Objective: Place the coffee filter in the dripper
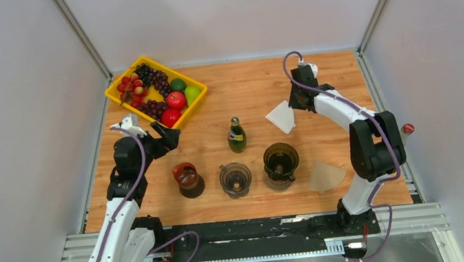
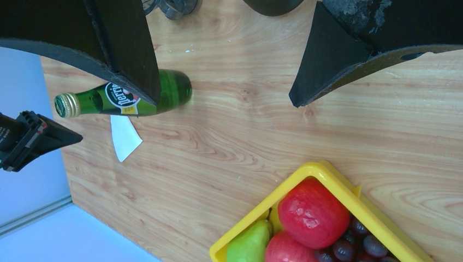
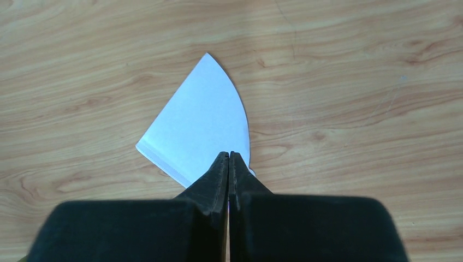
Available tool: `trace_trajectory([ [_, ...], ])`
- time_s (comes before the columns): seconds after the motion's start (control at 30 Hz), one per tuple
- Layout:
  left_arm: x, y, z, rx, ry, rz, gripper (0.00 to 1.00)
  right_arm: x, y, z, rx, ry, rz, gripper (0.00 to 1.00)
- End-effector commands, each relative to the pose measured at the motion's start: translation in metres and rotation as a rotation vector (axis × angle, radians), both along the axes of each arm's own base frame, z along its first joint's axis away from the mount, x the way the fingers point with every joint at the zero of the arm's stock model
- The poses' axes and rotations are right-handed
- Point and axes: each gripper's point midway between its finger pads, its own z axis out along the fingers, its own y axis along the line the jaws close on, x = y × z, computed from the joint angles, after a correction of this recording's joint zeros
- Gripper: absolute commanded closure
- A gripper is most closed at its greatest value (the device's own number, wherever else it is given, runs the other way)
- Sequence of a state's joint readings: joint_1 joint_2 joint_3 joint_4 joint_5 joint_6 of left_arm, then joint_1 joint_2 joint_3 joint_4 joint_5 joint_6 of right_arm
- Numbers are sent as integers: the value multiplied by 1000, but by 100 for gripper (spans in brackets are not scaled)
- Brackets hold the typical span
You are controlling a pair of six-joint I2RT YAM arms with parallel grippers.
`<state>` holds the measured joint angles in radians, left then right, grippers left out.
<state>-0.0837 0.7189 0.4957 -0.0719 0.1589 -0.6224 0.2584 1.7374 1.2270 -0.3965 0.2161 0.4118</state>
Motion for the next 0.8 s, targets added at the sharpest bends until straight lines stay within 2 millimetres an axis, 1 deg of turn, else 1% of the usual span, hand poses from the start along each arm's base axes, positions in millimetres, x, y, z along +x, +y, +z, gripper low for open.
trace_trajectory([
  [0.0, 2, 1, 15, 11, -44, -5, 0, 10, 12, 7, 20, -36, 76, 95],
  [0.1, 2, 1, 14, 12, -41, -6, 0, 10, 23, -10, 58, 10, 115, 61],
  [0.13, 2, 1, 15, 11, -42, -6, 0, 10, 27, -16, 69, 25, 124, 54],
  [0.2, 2, 1, 15, 13, -42, -5, 0, 13, 29, -24, 64, 43, 134, 47],
  [0.33, 2, 2, 15, 16, -41, 0, 0, 16, 24, -41, -3, 75, 127, 35],
  [0.37, 3, 2, 15, 17, -41, 1, 0, 16, 24, -45, -18, 85, 129, 33],
  [0.47, 3, 3, 14, 19, -39, 5, 0, 14, 26, -57, -67, 110, 140, 33],
  [0.63, 4, 3, 14, 20, -36, 8, 0, 11, 25, -78, -148, 161, 120, 41],
  [0.67, 4, 4, 13, 20, -35, 10, 0, 10, 24, -81, -160, 169, 110, 44],
  [0.77, 3, 4, 14, 21, -35, 13, 0, 7, 20, -90, -174, 194, 73, 62],
])
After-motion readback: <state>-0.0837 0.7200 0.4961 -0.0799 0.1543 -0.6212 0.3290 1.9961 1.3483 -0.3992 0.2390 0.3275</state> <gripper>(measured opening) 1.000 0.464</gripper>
